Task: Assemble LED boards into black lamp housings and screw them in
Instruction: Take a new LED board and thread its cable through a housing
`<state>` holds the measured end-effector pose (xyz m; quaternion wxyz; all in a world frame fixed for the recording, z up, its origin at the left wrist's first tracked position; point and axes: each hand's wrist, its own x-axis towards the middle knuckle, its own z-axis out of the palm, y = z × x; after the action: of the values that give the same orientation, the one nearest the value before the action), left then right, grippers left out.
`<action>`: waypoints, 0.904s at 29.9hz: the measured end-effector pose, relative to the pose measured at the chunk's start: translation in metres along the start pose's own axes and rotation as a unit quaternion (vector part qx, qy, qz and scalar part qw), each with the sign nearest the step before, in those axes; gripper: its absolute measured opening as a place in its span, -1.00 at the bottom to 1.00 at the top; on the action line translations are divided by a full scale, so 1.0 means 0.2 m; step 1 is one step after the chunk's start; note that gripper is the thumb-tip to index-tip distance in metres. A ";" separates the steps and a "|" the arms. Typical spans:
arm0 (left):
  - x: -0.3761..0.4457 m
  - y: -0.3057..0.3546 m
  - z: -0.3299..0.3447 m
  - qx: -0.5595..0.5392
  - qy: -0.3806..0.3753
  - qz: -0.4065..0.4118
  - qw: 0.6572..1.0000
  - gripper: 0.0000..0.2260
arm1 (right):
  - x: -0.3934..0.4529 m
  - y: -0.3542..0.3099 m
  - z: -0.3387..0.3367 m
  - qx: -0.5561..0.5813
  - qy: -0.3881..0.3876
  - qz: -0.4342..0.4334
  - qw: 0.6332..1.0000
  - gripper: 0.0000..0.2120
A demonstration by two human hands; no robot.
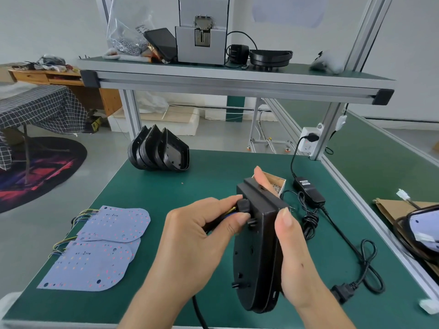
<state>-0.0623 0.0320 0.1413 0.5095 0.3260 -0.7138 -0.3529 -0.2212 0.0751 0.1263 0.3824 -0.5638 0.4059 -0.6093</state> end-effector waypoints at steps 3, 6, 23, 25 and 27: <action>-0.01 0.01 0.02 0.004 0.017 -0.002 1.000 -0.73 | 0.02 0.00 0.00 -0.004 0.000 0.026 1.000 -0.32; -0.01 0.03 0.02 0.025 0.036 0.019 0.999 -0.73 | 0.01 0.01 -0.02 0.007 -0.013 0.017 1.000 -0.31; 0.02 0.03 -0.03 0.127 -0.025 0.061 0.990 -0.72 | -0.01 0.01 -0.05 -0.046 -0.037 0.045 0.997 -0.17; 0.02 0.02 -0.04 0.129 -0.023 0.065 0.989 -0.69 | -0.01 0.01 -0.06 -0.047 -0.037 0.032 0.998 -0.22; 0.02 0.03 -0.03 0.121 -0.015 0.053 0.991 -0.74 | -0.02 0.02 -0.04 -0.028 -0.029 0.032 0.999 -0.24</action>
<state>-0.0593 0.0304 0.1497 0.4732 0.3420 -0.7752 -0.2411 -0.2299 0.0780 0.1215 0.3977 -0.5786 0.4295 -0.5680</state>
